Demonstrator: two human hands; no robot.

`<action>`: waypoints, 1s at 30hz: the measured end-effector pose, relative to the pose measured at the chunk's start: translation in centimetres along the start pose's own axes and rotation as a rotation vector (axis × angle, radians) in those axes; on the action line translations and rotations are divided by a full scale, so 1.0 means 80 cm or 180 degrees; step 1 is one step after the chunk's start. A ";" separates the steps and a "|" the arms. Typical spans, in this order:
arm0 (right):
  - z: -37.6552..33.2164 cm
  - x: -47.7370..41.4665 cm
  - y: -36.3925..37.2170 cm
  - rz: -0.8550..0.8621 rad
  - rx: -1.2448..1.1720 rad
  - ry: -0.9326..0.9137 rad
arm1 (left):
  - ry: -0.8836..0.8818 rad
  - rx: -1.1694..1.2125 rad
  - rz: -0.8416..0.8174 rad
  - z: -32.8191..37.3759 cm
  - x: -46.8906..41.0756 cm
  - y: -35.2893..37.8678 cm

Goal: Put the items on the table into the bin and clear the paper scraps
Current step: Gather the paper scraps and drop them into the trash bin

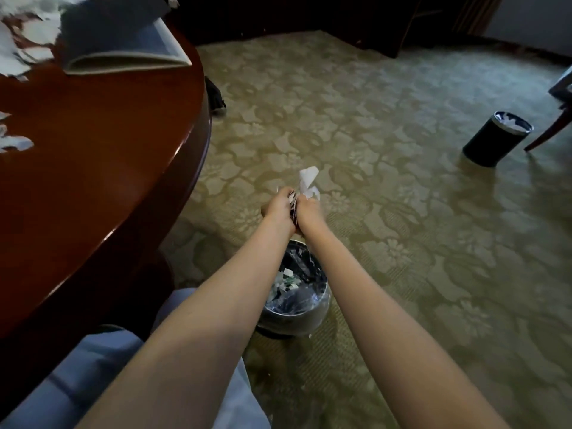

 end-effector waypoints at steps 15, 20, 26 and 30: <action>0.161 -0.044 0.021 -0.0921 -0.1462 0.1786 | -0.0726 -0.0157 0.0315 -0.104 -0.072 -0.078; 0.190 -0.042 0.023 -0.1270 -0.1795 0.2408 | -0.0795 -0.0057 0.0351 -0.118 -0.082 -0.089; 0.206 -0.056 0.015 -0.1247 -0.2101 0.2760 | -0.1042 -0.0395 0.0373 -0.127 -0.088 -0.086; 0.210 -0.068 0.010 -0.1016 -0.2183 0.2898 | -0.1095 -0.0515 0.0307 -0.126 -0.092 -0.082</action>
Point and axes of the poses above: each hand's wrist, its own x-axis away from the middle knuckle, its own y-axis out of the palm, z = x × y, the point moved 3 cm from there along -x, towards the middle knuckle, and after that the axes turned 5 degrees about -z, right-handed, at the moved point
